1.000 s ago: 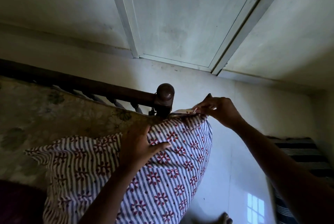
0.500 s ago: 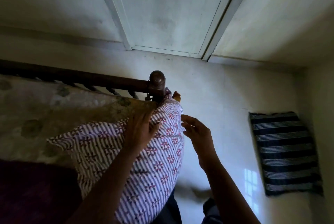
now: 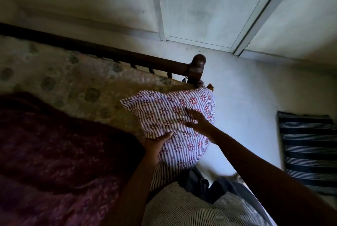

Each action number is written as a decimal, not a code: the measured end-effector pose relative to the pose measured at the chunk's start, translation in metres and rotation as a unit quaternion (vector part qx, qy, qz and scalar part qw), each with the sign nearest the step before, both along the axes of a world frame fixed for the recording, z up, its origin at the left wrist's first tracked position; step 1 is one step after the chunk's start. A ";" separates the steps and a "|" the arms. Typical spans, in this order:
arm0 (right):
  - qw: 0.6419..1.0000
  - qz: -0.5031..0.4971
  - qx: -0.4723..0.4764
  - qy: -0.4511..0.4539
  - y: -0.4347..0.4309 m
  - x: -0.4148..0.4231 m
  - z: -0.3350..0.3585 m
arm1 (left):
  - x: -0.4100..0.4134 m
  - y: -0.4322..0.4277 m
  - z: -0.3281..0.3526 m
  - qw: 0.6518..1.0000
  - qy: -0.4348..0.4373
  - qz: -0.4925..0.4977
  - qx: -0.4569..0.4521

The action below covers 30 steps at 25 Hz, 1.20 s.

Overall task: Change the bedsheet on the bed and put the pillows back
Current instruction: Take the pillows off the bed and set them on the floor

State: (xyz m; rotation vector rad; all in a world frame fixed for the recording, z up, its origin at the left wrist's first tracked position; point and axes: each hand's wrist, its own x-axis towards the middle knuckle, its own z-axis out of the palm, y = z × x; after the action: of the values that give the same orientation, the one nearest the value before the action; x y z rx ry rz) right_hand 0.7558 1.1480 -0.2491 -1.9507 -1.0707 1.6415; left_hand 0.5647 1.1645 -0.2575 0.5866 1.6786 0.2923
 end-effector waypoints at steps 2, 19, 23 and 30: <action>0.998 -0.051 0.001 0.048 -0.004 0.006 0.011 | 0.010 0.002 0.010 1.000 -0.021 0.011 0.007; 0.852 0.250 0.123 -0.443 -0.197 0.184 0.150 | 0.249 -0.083 0.143 0.528 -0.036 -0.783 0.326; 0.865 0.064 0.196 -0.458 -0.294 0.217 0.143 | 0.303 -0.119 0.145 0.403 -0.069 -0.843 0.350; 0.861 -0.075 0.171 -0.473 -0.382 0.305 0.122 | 0.431 -0.140 0.104 0.306 -0.033 -0.826 0.473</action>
State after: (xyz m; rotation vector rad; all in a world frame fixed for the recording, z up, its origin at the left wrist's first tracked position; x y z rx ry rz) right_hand 1.0609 0.7664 -0.1275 -2.5062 -1.3363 0.2746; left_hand 0.9957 1.0242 -0.1532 2.7150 -0.1892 -0.3356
